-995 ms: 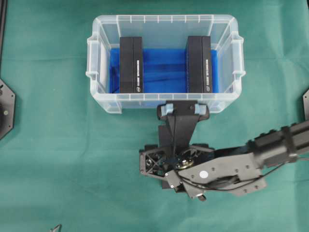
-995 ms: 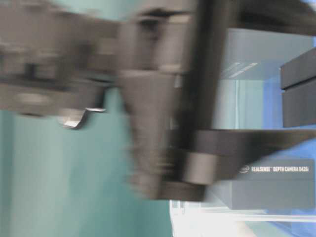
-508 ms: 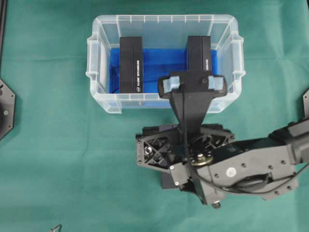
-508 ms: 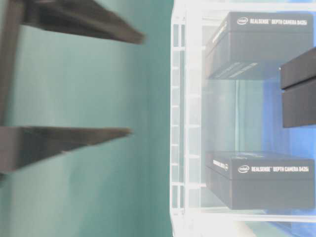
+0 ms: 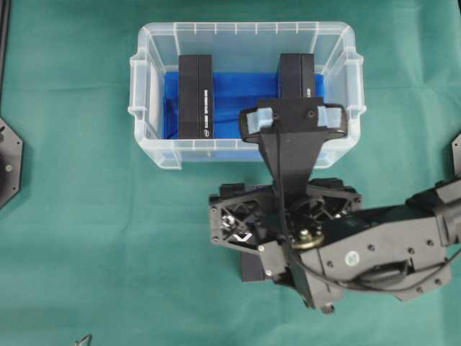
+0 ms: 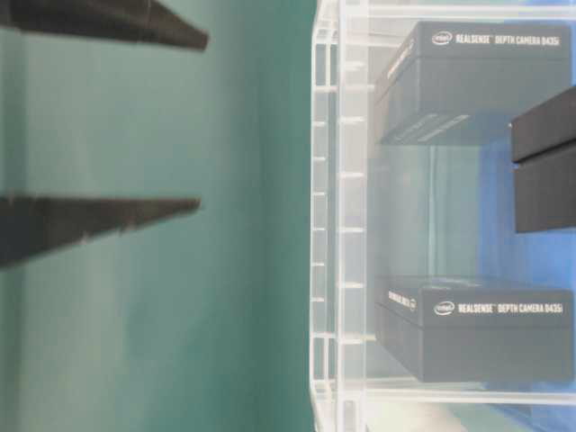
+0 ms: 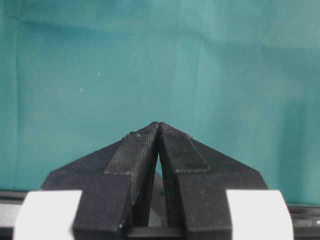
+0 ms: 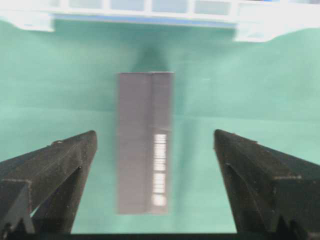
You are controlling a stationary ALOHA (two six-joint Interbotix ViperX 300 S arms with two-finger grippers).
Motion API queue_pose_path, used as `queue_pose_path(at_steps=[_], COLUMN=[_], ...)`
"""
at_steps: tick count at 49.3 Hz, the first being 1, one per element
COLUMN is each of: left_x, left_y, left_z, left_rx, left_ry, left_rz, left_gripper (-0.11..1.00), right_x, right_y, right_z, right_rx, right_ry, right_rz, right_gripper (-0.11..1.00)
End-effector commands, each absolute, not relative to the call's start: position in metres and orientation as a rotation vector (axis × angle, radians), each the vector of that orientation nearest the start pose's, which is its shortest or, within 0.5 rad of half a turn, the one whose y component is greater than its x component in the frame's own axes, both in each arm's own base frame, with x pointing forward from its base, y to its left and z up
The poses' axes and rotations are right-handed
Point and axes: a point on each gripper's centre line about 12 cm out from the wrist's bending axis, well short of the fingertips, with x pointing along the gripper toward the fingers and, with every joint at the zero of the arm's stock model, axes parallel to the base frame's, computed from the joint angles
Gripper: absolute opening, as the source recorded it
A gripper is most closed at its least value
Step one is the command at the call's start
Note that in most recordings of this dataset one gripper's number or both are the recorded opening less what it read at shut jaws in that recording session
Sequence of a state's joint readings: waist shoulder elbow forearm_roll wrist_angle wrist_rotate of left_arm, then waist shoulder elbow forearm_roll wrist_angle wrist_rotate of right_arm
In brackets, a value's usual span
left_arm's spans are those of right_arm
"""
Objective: Take the box out of the case with the right arm.
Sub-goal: 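Open the right gripper and withdraw it to the right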
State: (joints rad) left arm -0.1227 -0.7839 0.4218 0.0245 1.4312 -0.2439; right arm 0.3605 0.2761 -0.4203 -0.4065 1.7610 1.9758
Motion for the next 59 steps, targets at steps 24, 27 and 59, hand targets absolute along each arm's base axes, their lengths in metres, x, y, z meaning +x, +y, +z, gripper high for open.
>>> queue_pose_path(at_steps=[24,27,59], left_x=[0.168,0.168,0.163], left_y=[-0.018,-0.018,-0.017], left_z=[0.388,0.388,0.388], left_rx=[-0.141,-0.140,-0.142], left_ry=[1.056,1.056,1.047], left_rz=[0.039,0.038,0.038], left_gripper=[0.02,0.02,0.02], right_x=[0.319,0.309,0.276], right_y=[0.118,0.118,0.038], right_z=[0.352,0.349,0.341], right_rx=[1.052,1.059,1.073], right_ry=[0.791,0.802,0.833], right_rz=[-1.337,-1.315,-1.262], right_gripper=[0.92,0.92,0.92])
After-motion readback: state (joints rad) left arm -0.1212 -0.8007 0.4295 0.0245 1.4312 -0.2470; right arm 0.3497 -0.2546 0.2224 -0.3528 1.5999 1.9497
